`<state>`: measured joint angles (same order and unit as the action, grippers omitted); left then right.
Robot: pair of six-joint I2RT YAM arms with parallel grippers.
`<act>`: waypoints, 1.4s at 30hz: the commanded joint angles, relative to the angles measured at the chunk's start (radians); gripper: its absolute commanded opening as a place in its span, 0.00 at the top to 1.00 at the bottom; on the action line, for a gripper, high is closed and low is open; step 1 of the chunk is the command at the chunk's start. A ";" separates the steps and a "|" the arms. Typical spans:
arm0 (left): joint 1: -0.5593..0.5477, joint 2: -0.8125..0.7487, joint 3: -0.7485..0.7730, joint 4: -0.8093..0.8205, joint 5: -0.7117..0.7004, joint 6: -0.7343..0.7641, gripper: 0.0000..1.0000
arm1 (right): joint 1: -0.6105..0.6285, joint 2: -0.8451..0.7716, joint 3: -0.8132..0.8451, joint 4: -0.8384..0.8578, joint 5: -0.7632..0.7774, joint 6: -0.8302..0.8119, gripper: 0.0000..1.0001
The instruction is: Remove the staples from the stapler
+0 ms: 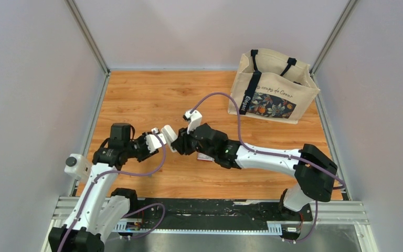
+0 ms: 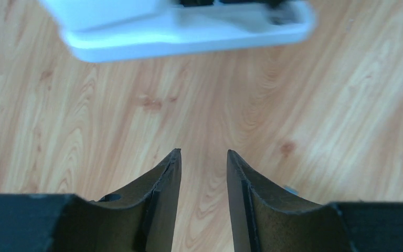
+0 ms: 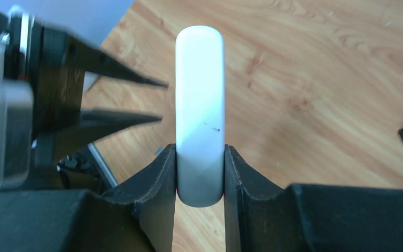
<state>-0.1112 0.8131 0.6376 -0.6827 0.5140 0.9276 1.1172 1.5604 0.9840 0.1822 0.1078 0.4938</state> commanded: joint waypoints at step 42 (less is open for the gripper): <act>0.242 0.201 0.312 -0.035 -0.098 -0.564 0.28 | 0.020 0.468 0.595 -0.540 0.038 -0.247 0.23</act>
<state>0.1314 1.0004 0.9321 -0.6891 0.3889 0.3534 1.1667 2.1868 1.6466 -0.3748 0.1612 0.2535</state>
